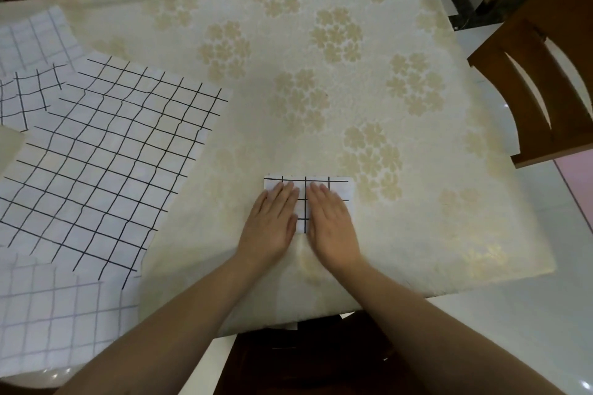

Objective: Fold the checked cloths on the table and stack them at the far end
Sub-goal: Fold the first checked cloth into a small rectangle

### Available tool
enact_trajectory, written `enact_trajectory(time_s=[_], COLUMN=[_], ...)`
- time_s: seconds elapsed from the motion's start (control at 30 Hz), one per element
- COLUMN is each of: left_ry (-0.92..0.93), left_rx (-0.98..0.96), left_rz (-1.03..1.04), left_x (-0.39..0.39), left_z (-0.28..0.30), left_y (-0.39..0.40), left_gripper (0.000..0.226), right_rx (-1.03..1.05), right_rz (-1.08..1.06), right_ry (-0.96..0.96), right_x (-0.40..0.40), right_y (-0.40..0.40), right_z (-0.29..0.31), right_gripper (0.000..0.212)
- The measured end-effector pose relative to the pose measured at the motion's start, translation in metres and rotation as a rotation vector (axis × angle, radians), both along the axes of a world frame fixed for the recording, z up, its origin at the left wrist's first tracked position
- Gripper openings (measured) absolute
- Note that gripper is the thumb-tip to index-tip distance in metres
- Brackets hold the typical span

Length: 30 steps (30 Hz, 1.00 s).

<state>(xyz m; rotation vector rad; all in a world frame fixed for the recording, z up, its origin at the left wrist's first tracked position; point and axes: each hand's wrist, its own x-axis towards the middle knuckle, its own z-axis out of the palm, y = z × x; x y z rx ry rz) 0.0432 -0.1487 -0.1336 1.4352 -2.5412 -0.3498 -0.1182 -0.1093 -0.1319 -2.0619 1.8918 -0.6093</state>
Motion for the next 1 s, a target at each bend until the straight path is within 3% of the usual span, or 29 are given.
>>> enact_trajectory(time_s=[0.17,0.57,0.67,0.8,0.87,1.0], left_ry=[-0.128,-0.186,-0.094,0.054,0.01,-0.185], left_rx=[0.124,0.189,0.216,0.177,0.277,0.402], left_rz=[0.007,0.027,0.022,0.04,0.025,0.041], left_x=[0.001,0.011,0.016,0.023,0.023,0.013], left_z=[-0.005,0.0,0.009,0.022,0.034,0.054], left_y=[0.0,-0.008,-0.017,-0.054,-0.075,-0.106], left_gripper=[0.057,0.062,0.061,0.042,0.045,0.046], right_rx=[0.149,0.343,0.301,0.099,0.111,0.375], right_rz=[-0.043,-0.147,-0.149,-0.169,-0.163,-0.076], right_ry=[0.132,0.307,0.271,0.243,0.26,0.298], right_x=[0.009,-0.061,-0.065,-0.07,-0.074,-0.08], right_y=[-0.003,0.012,0.01,-0.012,-0.03,-0.064], right_z=[-0.004,0.002,0.008,0.02,0.027,0.047], right_gripper=[0.053,0.07,0.064,0.047,0.044,0.046])
